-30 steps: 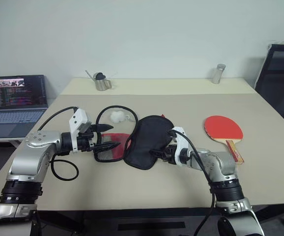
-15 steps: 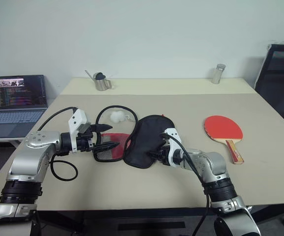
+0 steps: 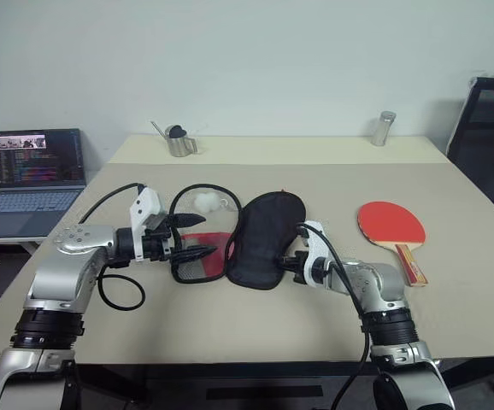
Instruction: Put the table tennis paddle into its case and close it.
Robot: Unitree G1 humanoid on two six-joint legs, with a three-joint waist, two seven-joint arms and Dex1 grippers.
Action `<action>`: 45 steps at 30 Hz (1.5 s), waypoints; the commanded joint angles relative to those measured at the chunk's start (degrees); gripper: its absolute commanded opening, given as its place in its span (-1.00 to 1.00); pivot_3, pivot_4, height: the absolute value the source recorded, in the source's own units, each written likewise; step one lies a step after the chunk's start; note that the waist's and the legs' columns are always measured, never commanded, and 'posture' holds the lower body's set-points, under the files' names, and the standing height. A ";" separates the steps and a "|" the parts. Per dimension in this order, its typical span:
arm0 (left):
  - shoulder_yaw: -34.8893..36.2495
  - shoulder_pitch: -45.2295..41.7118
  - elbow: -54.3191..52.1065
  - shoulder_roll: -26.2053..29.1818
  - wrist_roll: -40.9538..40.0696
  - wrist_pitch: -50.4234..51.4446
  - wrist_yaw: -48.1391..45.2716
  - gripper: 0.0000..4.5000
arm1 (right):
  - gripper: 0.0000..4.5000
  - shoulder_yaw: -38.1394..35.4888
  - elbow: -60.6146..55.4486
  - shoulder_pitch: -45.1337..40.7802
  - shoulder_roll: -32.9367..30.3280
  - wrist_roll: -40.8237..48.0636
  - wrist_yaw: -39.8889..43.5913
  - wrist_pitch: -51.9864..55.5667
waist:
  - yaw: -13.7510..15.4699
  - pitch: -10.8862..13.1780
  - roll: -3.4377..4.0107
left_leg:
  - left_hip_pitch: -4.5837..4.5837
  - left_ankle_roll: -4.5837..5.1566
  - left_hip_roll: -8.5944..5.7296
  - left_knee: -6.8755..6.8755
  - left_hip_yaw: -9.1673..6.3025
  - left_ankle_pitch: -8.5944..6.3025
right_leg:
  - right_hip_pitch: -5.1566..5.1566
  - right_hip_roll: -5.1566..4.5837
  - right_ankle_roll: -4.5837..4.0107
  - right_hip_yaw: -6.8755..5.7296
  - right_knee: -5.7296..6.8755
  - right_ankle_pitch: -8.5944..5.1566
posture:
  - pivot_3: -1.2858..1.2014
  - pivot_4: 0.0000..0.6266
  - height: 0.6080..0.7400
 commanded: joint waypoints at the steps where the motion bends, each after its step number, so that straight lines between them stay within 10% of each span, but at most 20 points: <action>1: -0.06 -0.74 -4.17 0.00 -1.33 0.93 -1.00 0.84 | -0.99 -2.49 -5.41 0.64 -2.14 2.11 0.18 2.94 | 0.02 0.00 0.00 | -0.01 0.00 0.00 0.00 0.00 0.00 | 0.00 0.00 0.00 0.00 -0.01 0.00 | 0.03 -0.52 1.00; 27: -3.62 -2.84 -5.90 -3.27 -0.92 1.94 -1.74 0.84 | -0.99 -1.25 -7.35 0.30 -23.70 4.46 10.81 9.61 | 0.09 0.06 -0.07 | -0.02 0.01 -0.02 0.00 0.02 0.00 | 0.02 0.01 0.01 0.01 -0.04 -0.01 | 0.03 -0.52 1.00; 45: -4.39 -3.74 -5.34 -4.06 0.17 1.03 -1.52 0.84 | -0.99 4.40 6.89 -7.69 -27.75 -0.16 17.13 2.22 | 0.10 0.14 -0.11 | -0.04 0.01 -0.02 0.01 0.03 0.00 | 0.02 0.01 0.01 0.01 -0.06 -0.01 | 0.03 -0.52 1.00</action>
